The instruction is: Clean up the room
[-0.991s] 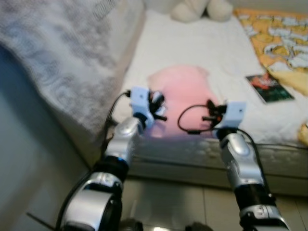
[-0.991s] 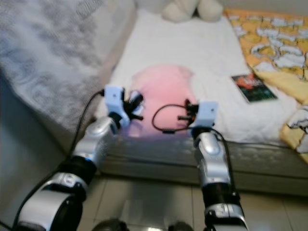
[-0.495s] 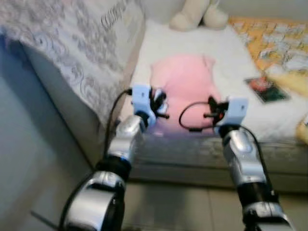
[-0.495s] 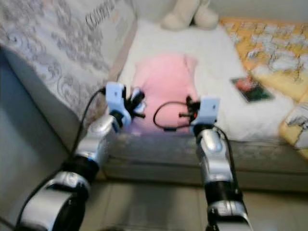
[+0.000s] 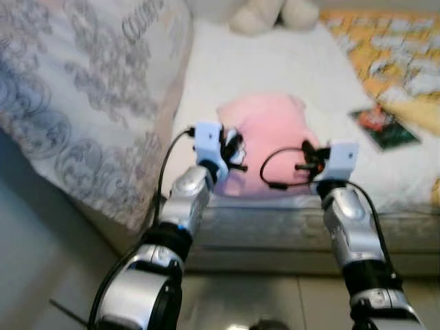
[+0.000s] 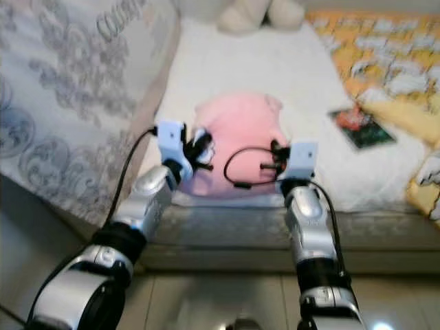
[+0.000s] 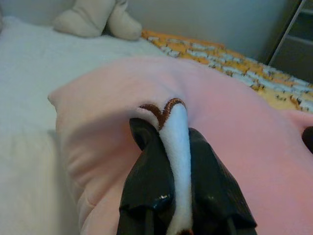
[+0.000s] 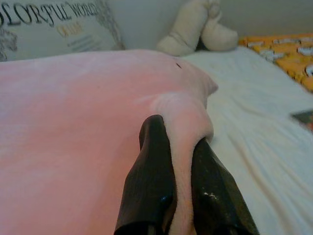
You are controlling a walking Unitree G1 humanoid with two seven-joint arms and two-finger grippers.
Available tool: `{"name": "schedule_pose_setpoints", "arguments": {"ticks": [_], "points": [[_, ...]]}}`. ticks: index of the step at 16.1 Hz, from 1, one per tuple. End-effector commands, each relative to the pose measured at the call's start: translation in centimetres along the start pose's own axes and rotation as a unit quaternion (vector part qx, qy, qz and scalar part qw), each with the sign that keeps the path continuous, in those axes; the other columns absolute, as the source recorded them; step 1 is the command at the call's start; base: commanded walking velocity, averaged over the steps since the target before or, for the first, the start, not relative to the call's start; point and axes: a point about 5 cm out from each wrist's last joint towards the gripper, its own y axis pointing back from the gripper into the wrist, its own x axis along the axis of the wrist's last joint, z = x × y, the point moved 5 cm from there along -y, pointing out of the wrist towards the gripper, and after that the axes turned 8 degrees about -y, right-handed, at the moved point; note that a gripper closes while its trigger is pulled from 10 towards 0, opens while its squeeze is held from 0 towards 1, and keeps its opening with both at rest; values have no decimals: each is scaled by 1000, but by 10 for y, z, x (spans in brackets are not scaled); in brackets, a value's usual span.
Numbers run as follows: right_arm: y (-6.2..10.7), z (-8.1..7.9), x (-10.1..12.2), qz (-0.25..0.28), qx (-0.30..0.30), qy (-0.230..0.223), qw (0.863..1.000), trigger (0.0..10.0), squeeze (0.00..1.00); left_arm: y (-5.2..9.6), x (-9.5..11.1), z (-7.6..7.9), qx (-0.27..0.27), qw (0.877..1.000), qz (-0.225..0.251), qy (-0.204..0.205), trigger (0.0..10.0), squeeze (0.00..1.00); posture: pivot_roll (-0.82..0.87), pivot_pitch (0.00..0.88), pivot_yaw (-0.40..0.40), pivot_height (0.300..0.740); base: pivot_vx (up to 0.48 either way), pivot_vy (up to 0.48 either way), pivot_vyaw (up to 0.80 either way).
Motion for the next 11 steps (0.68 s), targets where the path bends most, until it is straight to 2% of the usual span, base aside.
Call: {"name": "schedule_pose_setpoints", "arguments": {"ticks": [1,11], "points": [[-2,1,10,21,-6,0,1000,0,0,3,13,-22,31,999,22,-12,0,0,-100,0,39,730,435,0,0],[-7,-4,13,25,3,2,1000,0,0,1,18,-24,37,999,27,-11,0,0,-83,0,30,730,430,0,0]]}}
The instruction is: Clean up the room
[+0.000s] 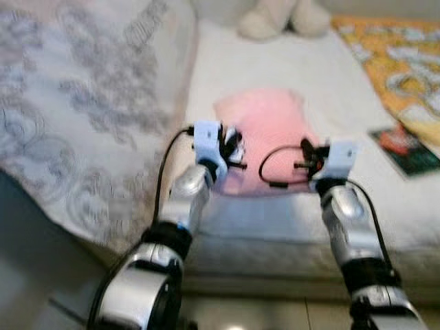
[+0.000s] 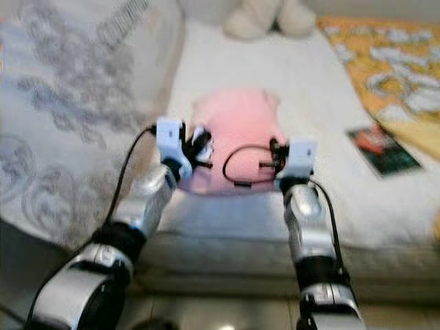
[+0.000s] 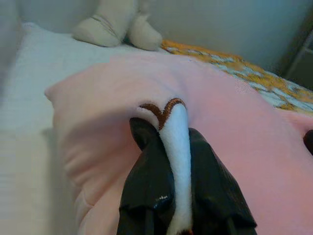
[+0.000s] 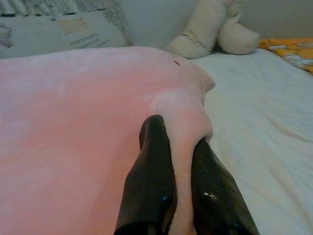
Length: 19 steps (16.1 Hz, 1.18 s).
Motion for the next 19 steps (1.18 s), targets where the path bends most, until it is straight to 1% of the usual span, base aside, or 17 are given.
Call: {"name": "schedule_pose_setpoints", "arguments": {"ticks": [1,6,7,8,9,11,12,13,14,16,17,19], "points": [[-4,3,12,21,-6,3,1000,0,0,0,15,-17,26,999,22,-11,0,0,-82,0,30,730,428,0,0],[-5,0,9,15,0,2,1000,0,0,-3,16,-12,17,1000,23,-13,0,0,-75,0,28,730,430,0,0],[-9,-2,8,9,6,11,1000,0,0,-5,18,-12,19,999,22,-15,0,0,-69,0,25,730,431,0,0],[-14,-5,7,1,13,22,1000,5373,0,-7,19,-15,25,999,19,-19,0,0,-65,0,23,730,412,0,0],[-23,-9,9,-6,21,36,999,10000,0,-11,23,-19,36,999,15,-22,10000,0,-57,0,18,730,0,0,0],[-35,-18,12,-17,38,52,998,10000,0,-16,27,-23,47,999,10,-25,10000,0,-47,0,11,730,0,0,0],[-35,-18,12,-17,38,52,998,10000,0,-16,27,-23,47,999,10,-25,10000,0,-47,0,11,730,0,0,0],[-41,-20,9,-35,42,64,996,10000,0,-19,28,-27,62,998,2,-29,10000,0,-46,0,3,730,0,0,0],[-42,-21,0,-57,43,75,995,10000,0,-19,26,-30,78,996,-7,-36,10000,0,-47,18,-1,730,0,0,0],[-38,-20,-16,-85,44,82,992,10000,0,-17,20,-34,96,994,-18,-47,10000,0,-52,48,-7,730,0,0,0],[-29,-20,-38,-123,49,95,987,10000,0,-12,8,-40,118,991,-36,-54,10000,0,-61,106,-17,730,0,0,0],[-18,-19,-59,-154,59,112,980,10000,0,-5,-9,-45,142,986,-62,-64,10000,0,-69,151,-23,730,0,0,0]]}}
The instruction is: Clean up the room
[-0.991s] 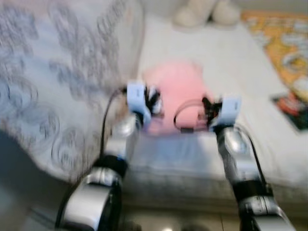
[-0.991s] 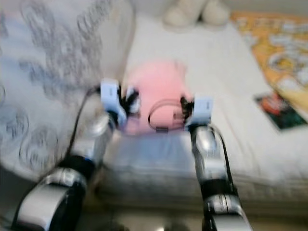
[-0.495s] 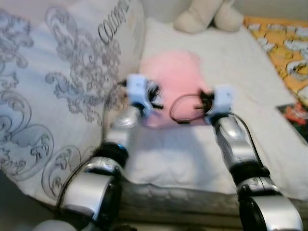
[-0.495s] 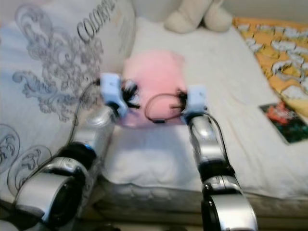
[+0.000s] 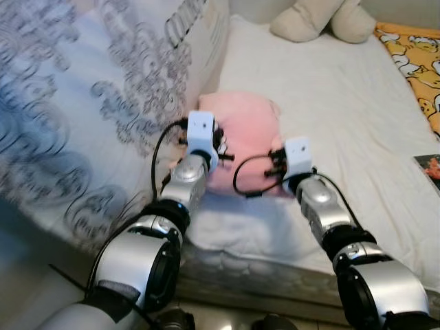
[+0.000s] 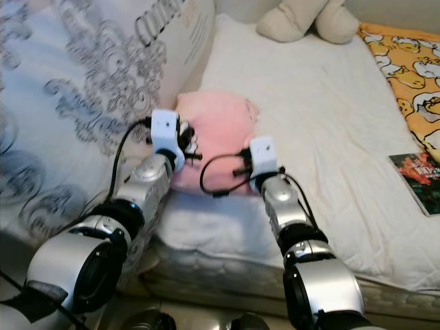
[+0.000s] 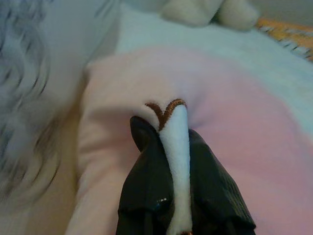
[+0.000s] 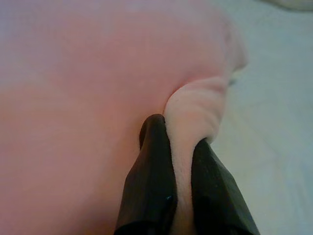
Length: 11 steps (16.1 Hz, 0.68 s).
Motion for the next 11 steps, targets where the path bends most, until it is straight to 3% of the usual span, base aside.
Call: {"name": "schedule_pose_setpoints", "arguments": {"ticks": [1,4,8,9,11], "points": [[4,9,-9,-12,-10,8,1000,10000,0,0,5,-12,27,1000,12,-7,10000,0,-69,151,-23,730,0,0,0],[5,12,-9,-13,-2,32,999,10000,0,3,-8,-16,47,999,-7,-8,10000,0,-61,167,-31,730,0,0,0],[8,29,-5,-13,-17,54,998,10000,0,5,-16,6,27,999,-17,-11,10000,0,-69,162,-34,730,0,0,0],[9,30,-4,-10,-18,52,998,10000,1000,5,-16,8,22,1000,-17,-11,10000,1000,-72,162,-33,730,0,0,0],[11,47,7,21,-62,5,998,10000,1000,2,-6,15,13,1000,-3,-5,10000,1000,-78,152,-27,730,0,0,0]]}}
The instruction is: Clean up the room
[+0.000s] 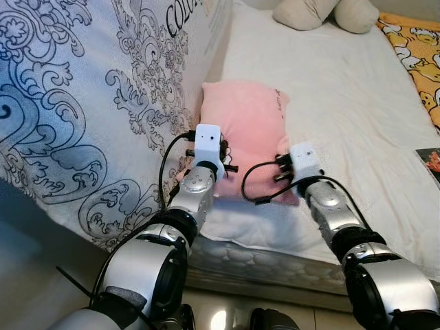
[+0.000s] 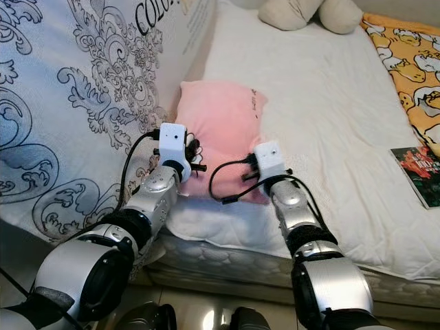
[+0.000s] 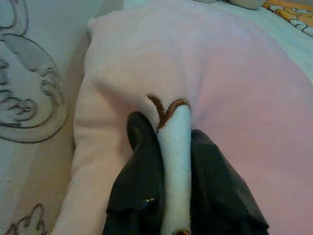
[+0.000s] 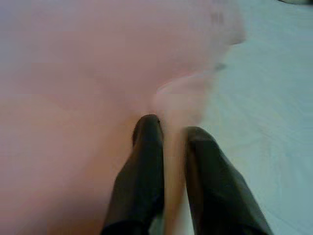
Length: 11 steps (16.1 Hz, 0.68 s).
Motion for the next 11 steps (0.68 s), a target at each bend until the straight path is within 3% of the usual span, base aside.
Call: {"name": "schedule_pose_setpoints", "arguments": {"ticks": [1,5,8,11], "points": [[4,20,7,22,-37,-32,999,10000,1000,-1,8,1,6,1000,15,-3,10000,1000,-77,145,-25,730,0,0,0],[13,24,9,72,-51,-74,993,10000,1000,-1,20,-1,12,999,50,5,10000,1000,-72,125,-16,730,0,0,0],[36,14,7,127,-62,-66,988,10000,1000,6,35,-9,10,994,110,-6,10000,1000,-52,90,-25,730,0,0,0],[67,6,-2,147,-92,-62,983,10000,1000,31,12,-14,-5,993,115,-24,10000,1000,-17,47,-45,730,0,0,0]]}}
